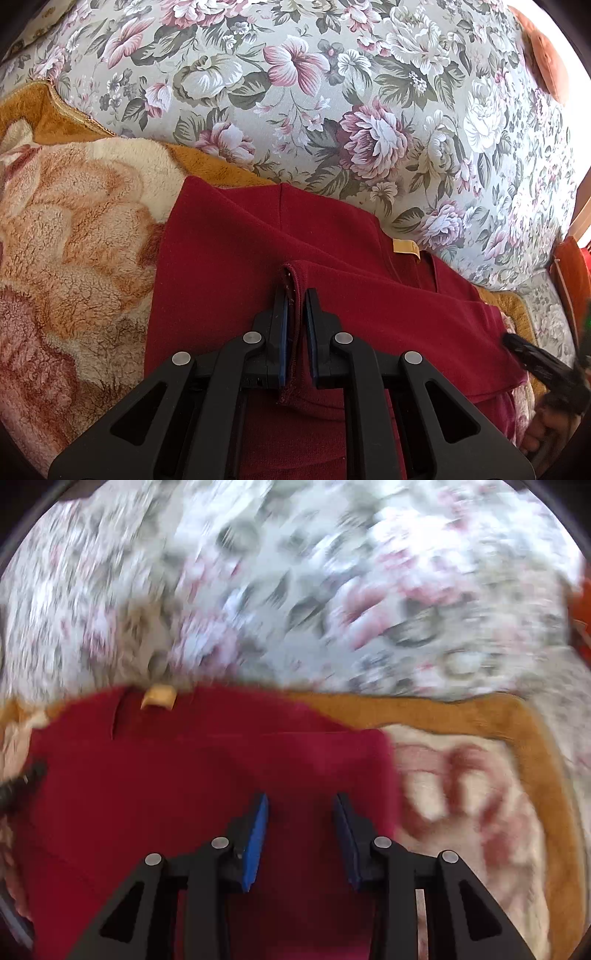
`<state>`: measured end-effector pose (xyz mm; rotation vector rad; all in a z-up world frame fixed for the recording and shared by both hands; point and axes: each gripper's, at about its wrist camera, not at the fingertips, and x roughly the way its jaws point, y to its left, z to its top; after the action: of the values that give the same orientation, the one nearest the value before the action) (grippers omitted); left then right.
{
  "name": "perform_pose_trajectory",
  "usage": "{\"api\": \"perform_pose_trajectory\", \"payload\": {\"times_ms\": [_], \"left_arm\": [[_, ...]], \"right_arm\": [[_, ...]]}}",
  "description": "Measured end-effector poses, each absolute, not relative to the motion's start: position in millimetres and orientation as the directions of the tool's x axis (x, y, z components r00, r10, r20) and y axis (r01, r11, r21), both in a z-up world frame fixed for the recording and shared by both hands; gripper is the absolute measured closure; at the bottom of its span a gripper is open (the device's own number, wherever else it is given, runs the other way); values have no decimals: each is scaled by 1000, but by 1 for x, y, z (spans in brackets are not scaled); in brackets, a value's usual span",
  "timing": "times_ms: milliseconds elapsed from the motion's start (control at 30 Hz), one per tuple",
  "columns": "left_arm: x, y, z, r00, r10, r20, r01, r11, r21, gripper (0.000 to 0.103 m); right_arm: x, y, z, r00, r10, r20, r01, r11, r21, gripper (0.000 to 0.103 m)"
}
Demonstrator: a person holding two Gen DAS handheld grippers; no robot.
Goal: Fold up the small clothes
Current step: 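Open the left tool and bring both tools over the sweater hem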
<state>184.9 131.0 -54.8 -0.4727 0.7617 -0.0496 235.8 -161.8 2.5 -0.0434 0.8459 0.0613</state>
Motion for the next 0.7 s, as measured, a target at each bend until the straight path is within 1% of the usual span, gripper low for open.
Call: {"api": "perform_pose_trajectory", "payload": {"times_ms": [67,100,133,167,200,233,300,367,400,433,467,500,533,567,600,700], "left_arm": [[185,131,-55,728,-213,-652,-125,894,-431,94],[185,131,-55,728,-213,-652,-124,894,-431,94],[185,131,-55,727,-213,-653,-125,894,-431,94],[185,131,-55,726,-215,-653,-125,893,-432,94],[185,131,-55,725,-217,-653,-124,892,-435,94],[185,132,-54,724,-222,-653,-125,889,-441,94],[187,135,-54,713,-245,-657,-124,878,-463,94],[191,141,-46,662,-281,-694,-119,876,-468,94],[189,148,-36,661,-252,-707,-142,883,-447,93],[185,158,-25,688,-184,-702,-189,888,-419,90],[181,165,-16,710,-139,-690,-226,884,-410,78],[176,173,-8,734,-104,-672,-261,870,-419,58],[173,177,0,760,-97,-642,-274,848,-453,51],[172,175,3,771,-112,-627,-260,844,-470,49],[174,168,4,770,-133,-624,-237,849,-473,49],[190,120,-8,717,-256,-648,-103,881,-462,48]], "right_arm": [[214,-169,10,706,111,-699,-107,993,50,65],[206,-171,5,702,131,-700,-116,991,69,59],[203,-174,-4,682,136,-719,-122,990,71,57],[202,-174,-19,647,138,-750,-129,989,70,56],[202,-178,-28,644,160,-748,-133,986,96,55],[196,-183,-25,657,174,-733,-133,984,115,55],[197,-181,-26,660,171,-732,-129,985,114,53],[193,-177,-26,668,149,-730,-129,988,83,53],[192,-176,-27,670,143,-728,-128,989,76,53],[190,-177,-27,672,140,-727,-128,989,73,53],[190,-175,-27,674,135,-726,-127,990,66,53],[186,-176,-28,676,131,-725,-126,990,61,53],[186,-175,-28,678,123,-724,-125,991,52,53],[187,-173,-29,679,115,-725,-124,991,41,53],[186,-171,-29,681,104,-725,-124,992,27,53],[188,-170,-29,684,91,-724,-125,992,7,53]]}}
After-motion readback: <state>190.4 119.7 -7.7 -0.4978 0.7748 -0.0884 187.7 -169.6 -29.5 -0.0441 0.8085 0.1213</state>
